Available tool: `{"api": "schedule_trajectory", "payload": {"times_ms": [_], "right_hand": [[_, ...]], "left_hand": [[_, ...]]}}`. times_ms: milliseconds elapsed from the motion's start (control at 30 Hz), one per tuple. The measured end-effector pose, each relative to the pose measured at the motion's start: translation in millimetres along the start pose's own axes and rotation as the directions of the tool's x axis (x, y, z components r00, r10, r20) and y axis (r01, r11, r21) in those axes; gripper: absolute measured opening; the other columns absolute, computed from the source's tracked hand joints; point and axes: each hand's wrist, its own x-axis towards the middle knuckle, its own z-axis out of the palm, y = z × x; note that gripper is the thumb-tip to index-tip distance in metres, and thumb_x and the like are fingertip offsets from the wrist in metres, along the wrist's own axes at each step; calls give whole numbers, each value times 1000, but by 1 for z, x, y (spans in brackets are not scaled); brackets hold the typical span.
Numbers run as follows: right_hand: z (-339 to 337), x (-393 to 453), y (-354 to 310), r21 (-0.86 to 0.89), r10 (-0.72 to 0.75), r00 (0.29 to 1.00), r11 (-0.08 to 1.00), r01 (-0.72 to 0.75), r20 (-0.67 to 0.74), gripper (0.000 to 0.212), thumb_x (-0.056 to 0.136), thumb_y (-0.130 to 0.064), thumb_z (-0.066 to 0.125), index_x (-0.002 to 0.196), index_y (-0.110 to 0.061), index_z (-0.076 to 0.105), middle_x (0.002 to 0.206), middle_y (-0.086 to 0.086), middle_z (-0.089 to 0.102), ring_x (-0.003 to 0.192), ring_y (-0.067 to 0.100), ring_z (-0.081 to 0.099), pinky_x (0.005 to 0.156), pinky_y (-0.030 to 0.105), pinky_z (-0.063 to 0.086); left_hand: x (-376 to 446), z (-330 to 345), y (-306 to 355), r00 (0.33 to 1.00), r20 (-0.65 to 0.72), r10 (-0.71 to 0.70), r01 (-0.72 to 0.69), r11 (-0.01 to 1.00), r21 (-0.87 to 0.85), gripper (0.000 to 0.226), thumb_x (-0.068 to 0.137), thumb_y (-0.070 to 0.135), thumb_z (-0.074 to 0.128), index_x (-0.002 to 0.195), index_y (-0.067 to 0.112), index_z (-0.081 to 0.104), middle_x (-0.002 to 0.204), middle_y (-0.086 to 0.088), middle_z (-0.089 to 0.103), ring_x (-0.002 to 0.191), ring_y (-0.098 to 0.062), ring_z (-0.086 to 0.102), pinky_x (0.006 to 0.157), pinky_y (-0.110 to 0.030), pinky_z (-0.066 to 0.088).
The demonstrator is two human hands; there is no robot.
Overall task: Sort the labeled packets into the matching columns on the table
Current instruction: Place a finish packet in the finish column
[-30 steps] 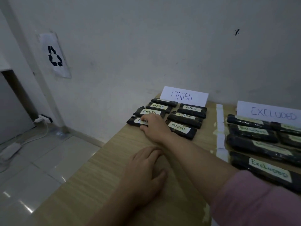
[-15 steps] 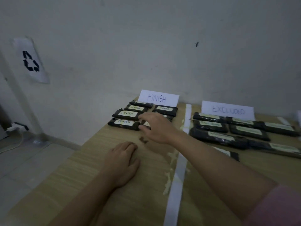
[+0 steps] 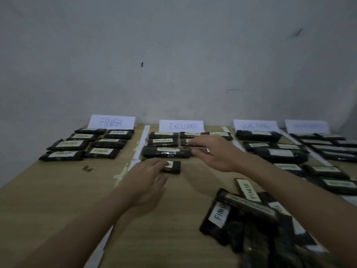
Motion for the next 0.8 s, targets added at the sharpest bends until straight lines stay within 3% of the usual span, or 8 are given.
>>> {"api": "schedule_trajectory", "payload": {"times_ms": [167,367,467,633,733,800], "right_hand": [[-24,-61,22,-23,59,998,998,-59,-2,33,93,-27,49,125,-18,55,125,-3,59,116,12,51,99,30,40],[-31,-111,44,-94,99,995,991,-97,17,32,94,-20,49,124,-21,55,127,-5,57,118,12,50,99,28,38],[-33,-126,59,-105,126,991,987,-121,42,33,92,-10,48,121,-21,58,126,-6,58,118,13,50,99,31,40],[-23,-121,79,-299,99,966,954,-24,237,58,85,4,49,131,-31,48,140,-11,45,126,12,44,98,34,43],[-16,-109,85,-393,66,900,911,121,430,77,80,10,48,140,-35,31,152,-10,24,136,13,29,86,25,39],[-11,-102,88,-380,35,861,906,187,508,77,80,10,48,142,-32,30,153,-8,21,139,15,24,92,29,41]], "left_hand": [[13,7,63,983,92,160,-161,987,3,80,74,59,2,134,23,42,139,7,45,128,-11,39,100,-23,26],[30,18,109,957,148,251,-253,967,-8,46,96,41,27,134,19,42,140,2,44,130,-15,38,102,-28,26],[40,20,124,949,173,262,-264,964,-15,43,98,36,31,135,17,41,141,-1,43,132,-17,36,107,-32,28],[53,26,134,939,207,276,-288,957,29,44,98,36,27,135,17,42,140,-1,45,130,-18,38,106,-32,28],[59,27,129,936,229,266,-281,959,37,54,92,41,19,134,17,43,139,-1,45,129,-17,39,105,-30,28],[63,27,122,942,233,241,-253,967,24,46,97,37,23,134,17,42,139,-1,44,129,-17,38,104,-28,27]]}}
